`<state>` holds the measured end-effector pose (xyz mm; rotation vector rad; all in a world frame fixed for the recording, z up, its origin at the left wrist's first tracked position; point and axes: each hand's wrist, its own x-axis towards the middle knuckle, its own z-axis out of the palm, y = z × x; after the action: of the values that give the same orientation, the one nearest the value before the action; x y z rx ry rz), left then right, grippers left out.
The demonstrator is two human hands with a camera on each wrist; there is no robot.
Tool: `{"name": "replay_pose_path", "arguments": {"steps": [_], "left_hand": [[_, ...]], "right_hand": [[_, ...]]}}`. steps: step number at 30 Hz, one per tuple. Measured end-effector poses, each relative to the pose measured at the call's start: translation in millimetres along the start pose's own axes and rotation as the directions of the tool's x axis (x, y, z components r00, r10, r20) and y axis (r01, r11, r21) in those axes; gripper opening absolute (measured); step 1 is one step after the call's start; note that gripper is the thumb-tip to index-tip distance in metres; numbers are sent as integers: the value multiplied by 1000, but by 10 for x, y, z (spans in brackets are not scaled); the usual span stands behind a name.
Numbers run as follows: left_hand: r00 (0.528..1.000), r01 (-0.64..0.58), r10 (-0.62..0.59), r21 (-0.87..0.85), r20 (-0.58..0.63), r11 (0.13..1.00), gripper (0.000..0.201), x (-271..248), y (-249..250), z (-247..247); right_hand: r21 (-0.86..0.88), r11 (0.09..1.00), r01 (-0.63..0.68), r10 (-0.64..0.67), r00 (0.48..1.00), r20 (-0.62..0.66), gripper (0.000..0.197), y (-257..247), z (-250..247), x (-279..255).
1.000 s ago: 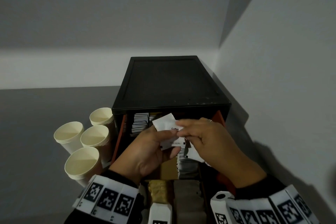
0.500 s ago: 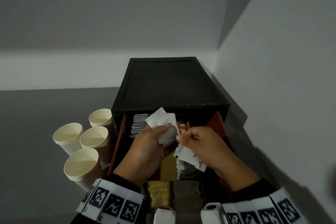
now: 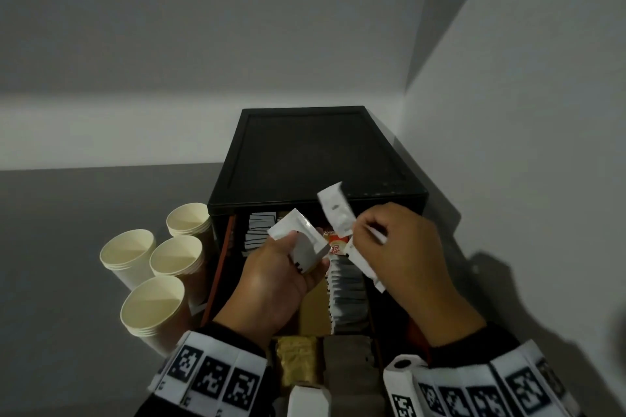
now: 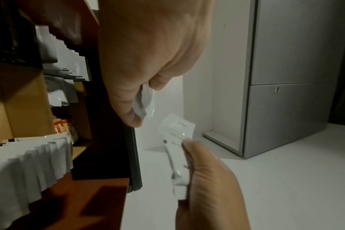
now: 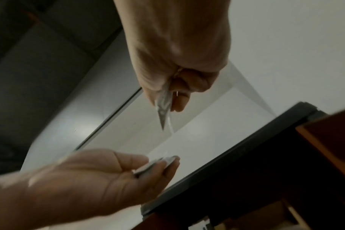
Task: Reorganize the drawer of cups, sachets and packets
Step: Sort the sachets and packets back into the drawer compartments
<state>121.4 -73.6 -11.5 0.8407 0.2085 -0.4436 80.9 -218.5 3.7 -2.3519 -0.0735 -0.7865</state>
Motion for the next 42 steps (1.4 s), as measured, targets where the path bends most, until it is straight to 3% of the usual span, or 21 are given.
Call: {"name": "replay_pose_path", "arguments": {"steps": [3,6,7,9,12,17,20,23,28,31,34,36,39,42], "left_hand": [[997,15,-18,36,80,999,37,-30,-30,22],[968,34,-57,94,243,995,55,-83,-29,36],[966,16,-42,104,253,994,52,-91,-36,38],[983,-25,0,129,184,991,39,-66,-52,19],[997,-25,15,125,79,992,31,-23,-39,-22],[998,-18,14,84,53,996,15,-42,7,15],[998,4,-8,80,55,997,16,-49,14,23],[997,32,-38,85,64,996,31,-18,-16,14],[995,29,-37,93,92,995,32,-3,-28,9],[995,29,-33,36,89,999,26,-20,-1,33],[997,27,-26,-2,69,1000,21,-25,8,74],[997,22,-20,-25,70,999,30,-12,-10,85],[999,3,-1,-38,50,999,45,14,-51,80],[999,-19,20,-10,42,1000,31,0,-72,105]], "right_hand": [[-259,941,218,-183,972,150,10,-108,98,-44],[-261,910,322,-215,905,368,15,-190,213,-59],[-182,939,293,-200,893,403,18,-182,227,-70],[13,992,124,-121,926,358,15,-162,206,-72],[290,937,-195,93,940,329,9,-109,133,-42],[482,821,-308,202,945,258,24,4,38,7],[443,843,-305,211,945,248,30,56,14,0],[444,835,-324,228,939,257,37,62,-14,4],[575,705,-415,243,903,355,45,69,-66,27],[593,674,-441,232,888,397,34,73,-100,42],[499,766,-406,281,909,307,12,65,-82,42],[441,809,-389,294,917,269,16,59,-46,47],[421,793,-440,339,893,295,16,56,-1,56],[290,876,-385,335,919,207,19,67,6,59]]}}
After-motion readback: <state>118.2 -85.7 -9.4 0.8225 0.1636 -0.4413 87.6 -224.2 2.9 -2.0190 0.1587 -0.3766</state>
